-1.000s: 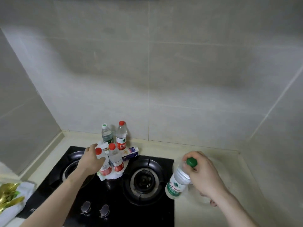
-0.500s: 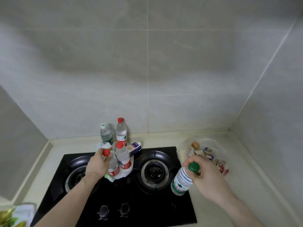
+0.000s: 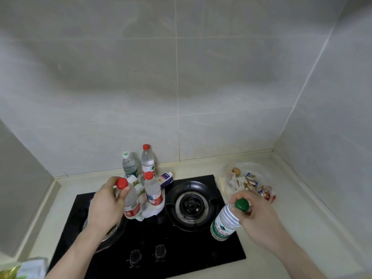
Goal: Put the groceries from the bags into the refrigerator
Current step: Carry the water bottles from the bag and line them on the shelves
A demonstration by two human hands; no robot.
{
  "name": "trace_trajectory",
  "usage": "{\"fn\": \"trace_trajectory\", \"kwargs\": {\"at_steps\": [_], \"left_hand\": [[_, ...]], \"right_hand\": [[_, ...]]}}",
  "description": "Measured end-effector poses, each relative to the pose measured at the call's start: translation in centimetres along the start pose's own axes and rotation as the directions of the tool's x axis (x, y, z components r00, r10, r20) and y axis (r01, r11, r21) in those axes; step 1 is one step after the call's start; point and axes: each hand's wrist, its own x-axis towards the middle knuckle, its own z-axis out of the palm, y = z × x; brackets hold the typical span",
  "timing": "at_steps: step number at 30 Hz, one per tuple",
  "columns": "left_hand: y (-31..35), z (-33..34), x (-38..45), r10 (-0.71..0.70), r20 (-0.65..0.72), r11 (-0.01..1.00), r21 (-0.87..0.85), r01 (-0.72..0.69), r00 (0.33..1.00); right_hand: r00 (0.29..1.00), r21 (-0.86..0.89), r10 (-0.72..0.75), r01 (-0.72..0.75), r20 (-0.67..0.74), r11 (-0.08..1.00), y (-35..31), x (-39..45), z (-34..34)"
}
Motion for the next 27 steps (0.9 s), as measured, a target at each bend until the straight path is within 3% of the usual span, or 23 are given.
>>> {"fn": "trace_trajectory", "kwargs": {"at_steps": [7, 12, 19, 27], "left_hand": [[4.4, -2.1, -2.9, 0.136, 0.147, 0.988, -0.086, -0.124, 0.980], [9.0, -0.4, -5.5, 0.269, 0.292, 0.953, -0.215, -0.211, 0.918], [18.2, 4.6, -10.2, 0.469, 0.417, 0.879, -0.302, -0.368, 0.778], [29.2, 10.8, -19.3, 0.639, 0.559, 0.769, -0.448, -0.456, 0.529]], "right_hand": [[0.994, 0.051, 0.101, -0.100, -0.029, 0.994, 0.2, -2.6, -0.5], [0.985, 0.081, 0.159, -0.153, -0.068, 0.985, 1.5, -5.8, -2.3], [0.938, 0.096, 0.267, -0.252, -0.222, 0.963, 3.6, -12.5, -7.9], [0.796, 0.207, 0.453, -0.403, -0.402, 0.892, 7.8, -24.5, -15.9]]}}
